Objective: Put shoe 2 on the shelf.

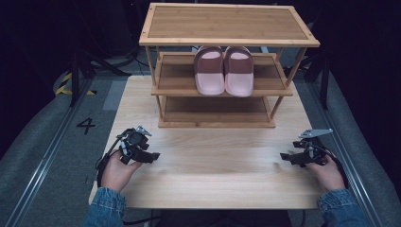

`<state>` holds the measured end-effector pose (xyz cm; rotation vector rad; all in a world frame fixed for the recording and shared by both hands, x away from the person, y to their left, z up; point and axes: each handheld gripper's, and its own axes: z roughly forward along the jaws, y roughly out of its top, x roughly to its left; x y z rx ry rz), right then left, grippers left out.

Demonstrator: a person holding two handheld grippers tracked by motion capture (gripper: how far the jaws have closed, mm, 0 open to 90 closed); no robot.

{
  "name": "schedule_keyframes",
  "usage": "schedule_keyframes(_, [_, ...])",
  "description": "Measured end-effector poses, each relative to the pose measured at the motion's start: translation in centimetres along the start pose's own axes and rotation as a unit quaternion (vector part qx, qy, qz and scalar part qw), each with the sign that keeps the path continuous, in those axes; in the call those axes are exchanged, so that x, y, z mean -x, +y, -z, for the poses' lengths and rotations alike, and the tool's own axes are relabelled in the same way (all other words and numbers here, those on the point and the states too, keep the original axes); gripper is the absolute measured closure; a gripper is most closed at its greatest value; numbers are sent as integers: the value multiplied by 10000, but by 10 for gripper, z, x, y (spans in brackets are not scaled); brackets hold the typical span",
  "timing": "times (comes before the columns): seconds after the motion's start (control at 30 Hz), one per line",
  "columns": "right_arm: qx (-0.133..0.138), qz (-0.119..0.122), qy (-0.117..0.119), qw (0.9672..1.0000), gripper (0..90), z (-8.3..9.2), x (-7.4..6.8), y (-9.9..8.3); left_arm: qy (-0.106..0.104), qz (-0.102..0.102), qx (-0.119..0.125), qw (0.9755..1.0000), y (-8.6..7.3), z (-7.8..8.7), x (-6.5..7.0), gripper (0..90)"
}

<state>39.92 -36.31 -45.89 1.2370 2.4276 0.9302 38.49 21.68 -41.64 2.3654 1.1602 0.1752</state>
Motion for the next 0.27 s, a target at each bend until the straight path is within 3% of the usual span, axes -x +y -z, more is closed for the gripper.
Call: schedule_keyframes(0.27, [155, 68, -206, 9996, 162, -10, -3, -6, 61, 108, 75, 9999, -4, -5, -5, 382])
